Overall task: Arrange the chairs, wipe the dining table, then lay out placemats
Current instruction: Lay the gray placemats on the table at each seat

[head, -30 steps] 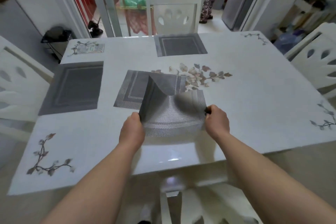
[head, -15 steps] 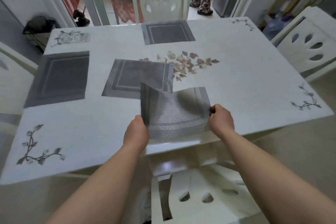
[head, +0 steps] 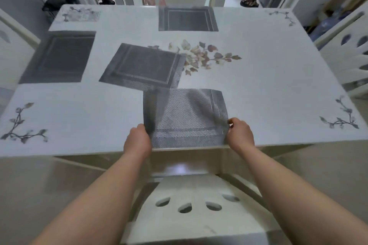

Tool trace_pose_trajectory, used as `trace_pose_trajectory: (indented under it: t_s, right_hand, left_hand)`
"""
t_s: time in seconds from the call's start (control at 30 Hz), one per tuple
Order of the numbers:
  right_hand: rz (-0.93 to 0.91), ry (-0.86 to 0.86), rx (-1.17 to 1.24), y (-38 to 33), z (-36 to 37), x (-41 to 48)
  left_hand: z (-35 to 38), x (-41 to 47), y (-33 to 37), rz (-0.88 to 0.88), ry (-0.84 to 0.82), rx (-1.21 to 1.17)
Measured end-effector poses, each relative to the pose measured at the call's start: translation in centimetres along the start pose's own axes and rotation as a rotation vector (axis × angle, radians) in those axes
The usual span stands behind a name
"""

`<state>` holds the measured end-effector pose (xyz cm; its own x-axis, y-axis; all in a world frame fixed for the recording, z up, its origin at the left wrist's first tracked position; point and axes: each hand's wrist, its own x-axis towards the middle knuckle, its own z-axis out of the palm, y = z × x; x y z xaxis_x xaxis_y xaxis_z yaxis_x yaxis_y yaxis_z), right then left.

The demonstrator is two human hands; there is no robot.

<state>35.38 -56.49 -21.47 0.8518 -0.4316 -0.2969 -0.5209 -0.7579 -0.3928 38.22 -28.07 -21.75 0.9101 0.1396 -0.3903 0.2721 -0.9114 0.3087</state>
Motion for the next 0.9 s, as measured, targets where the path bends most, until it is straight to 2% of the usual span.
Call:
trace_pose_trajectory:
  t_s: [0.2,0.37,0.63,0.9]
  right_hand:
    - [-0.037,-0.03,-0.023,1.0,0.7,0.5]
    - [-0.086,0.001,-0.063,1.8,1.5,0.6]
    - [-0.188,0.001,-0.155,2.0,1.6,0.5]
    - [-0.185,-0.002,-0.216,1.7,1.5,0.7]
  left_hand:
    - [0.5,-0.1,0.3,-0.044,0.027,-0.009]
    - [1.0,-0.5,0.7,-0.086,0.03,0.078]
    - [1.3,-0.7,0.1,-0.084,0.045,0.158]
    - [1.5,-0.8,-0.2,-0.076,0.04,0.164]
